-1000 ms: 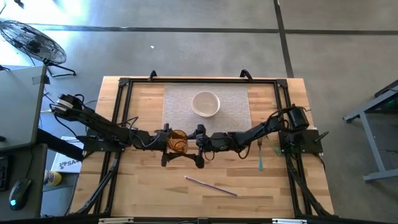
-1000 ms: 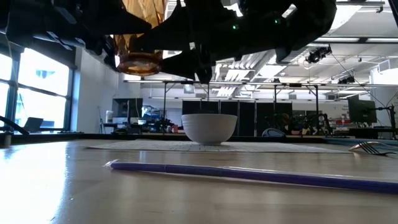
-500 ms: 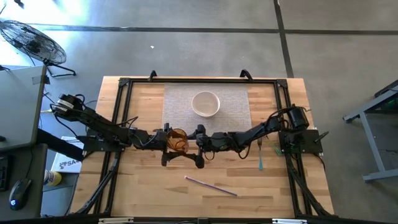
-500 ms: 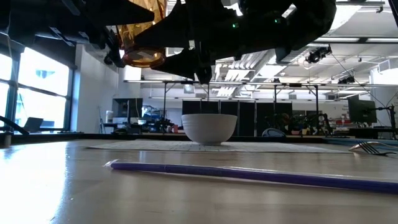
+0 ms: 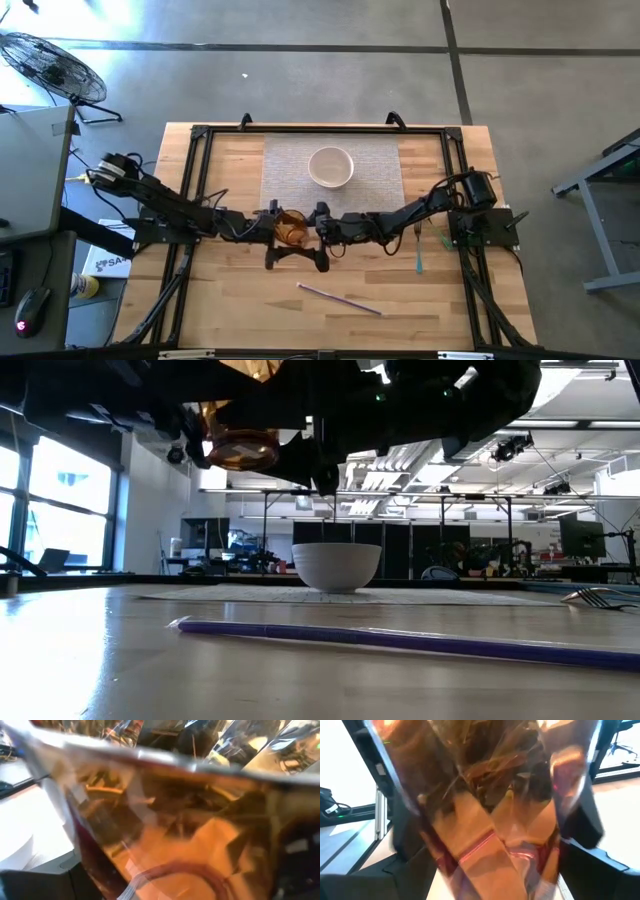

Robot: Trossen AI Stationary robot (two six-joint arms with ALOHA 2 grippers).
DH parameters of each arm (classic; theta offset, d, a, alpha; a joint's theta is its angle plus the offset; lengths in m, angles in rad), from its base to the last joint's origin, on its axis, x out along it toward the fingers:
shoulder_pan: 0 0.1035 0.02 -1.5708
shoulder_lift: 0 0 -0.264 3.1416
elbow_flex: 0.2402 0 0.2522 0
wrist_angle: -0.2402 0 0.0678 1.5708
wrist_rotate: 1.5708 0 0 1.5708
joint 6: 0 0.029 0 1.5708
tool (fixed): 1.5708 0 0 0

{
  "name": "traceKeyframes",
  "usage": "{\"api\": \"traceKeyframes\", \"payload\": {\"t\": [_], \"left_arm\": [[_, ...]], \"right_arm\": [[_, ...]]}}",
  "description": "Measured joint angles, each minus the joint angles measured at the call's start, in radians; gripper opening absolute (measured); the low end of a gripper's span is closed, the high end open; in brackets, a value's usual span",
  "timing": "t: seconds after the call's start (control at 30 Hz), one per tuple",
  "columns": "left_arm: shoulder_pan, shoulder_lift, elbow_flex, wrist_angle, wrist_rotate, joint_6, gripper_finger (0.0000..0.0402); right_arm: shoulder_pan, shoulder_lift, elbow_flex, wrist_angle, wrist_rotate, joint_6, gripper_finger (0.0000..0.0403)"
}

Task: Pick & Place Utensil
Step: Put the brown cup on the gray mat to the top right of the white bowl

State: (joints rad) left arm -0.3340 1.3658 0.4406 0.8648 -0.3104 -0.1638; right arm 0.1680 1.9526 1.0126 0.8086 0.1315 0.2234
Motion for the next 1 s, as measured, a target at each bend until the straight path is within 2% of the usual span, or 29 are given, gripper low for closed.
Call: {"api": "traceKeyframes", "payload": {"t": [0.17, 0.33, 0.6, 0.7, 1.0], "left_arm": [[0.000, 0.015, 0.025, -0.006, 0.002, 0.009, 0.0357], [0.000, 0.014, 0.025, -0.017, -0.006, -0.001, 0.0362], [0.000, 0.003, 0.025, -0.057, -0.022, -0.062, 0.0395], [0.001, -0.030, 0.026, -0.114, -0.025, -0.066, 0.0396], [-0.002, -0.192, 0.023, -0.444, 0.002, -0.097, 0.0397]], "right_arm": [[0.000, 0.000, 0.000, 0.003, 0.007, 0.011, 0.0358], [0.000, 0.000, 0.000, 0.008, 0.014, 0.011, 0.0333], [-0.001, 0.000, 0.000, 0.003, 0.051, 0.012, 0.0320], [-0.002, 0.000, 0.000, 0.004, 0.069, 0.012, 0.0321], [-0.004, -0.053, -0.057, 0.002, 0.137, 0.017, 0.0321]]}}
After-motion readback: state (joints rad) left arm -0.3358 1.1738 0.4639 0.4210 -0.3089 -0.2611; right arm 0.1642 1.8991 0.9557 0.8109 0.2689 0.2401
